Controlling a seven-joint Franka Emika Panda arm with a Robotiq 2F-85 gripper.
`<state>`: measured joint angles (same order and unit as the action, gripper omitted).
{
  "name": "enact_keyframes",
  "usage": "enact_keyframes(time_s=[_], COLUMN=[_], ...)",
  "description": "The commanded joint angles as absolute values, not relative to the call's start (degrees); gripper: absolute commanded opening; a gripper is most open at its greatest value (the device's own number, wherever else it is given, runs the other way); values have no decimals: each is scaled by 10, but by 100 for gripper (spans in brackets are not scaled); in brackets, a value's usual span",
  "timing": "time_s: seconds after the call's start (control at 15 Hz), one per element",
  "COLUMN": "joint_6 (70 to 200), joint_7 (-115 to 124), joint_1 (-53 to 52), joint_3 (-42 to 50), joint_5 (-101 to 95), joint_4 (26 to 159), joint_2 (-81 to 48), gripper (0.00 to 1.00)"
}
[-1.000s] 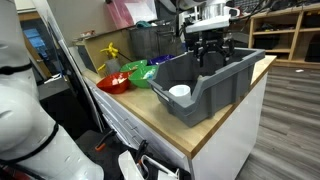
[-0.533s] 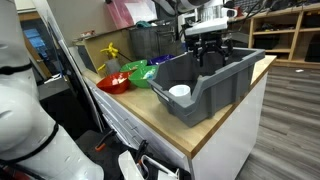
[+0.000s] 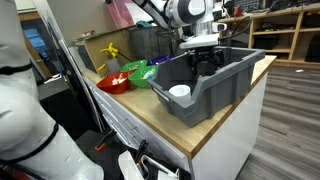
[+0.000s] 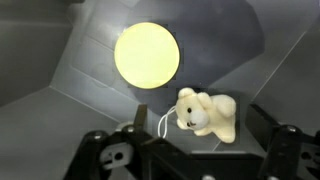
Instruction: Take a toy out of the grey tub
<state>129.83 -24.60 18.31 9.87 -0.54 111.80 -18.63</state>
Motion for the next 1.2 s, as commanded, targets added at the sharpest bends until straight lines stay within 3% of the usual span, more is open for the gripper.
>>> enact_keyframes(time_s=[0.0,0.13,0.2,0.27,0.87,1.0,1.13], joint_6=[1334,1353,1372,1389,1458,1456,1442], joint_7=[-253,-257,-256,-259,-283,-278,-263], joint_1=[184,186,187,187,191,186,179], joint_3=[96,94,93,90,65,71,83], joint_5=[-5,-1,3,6,22,13,-10], joint_4=[1149,1162,1169,1175,1216,1222,1232], joint_2=[-182,-184,-184,-184,-174,-165,-146], gripper=[100,100,75,74,7,0,2])
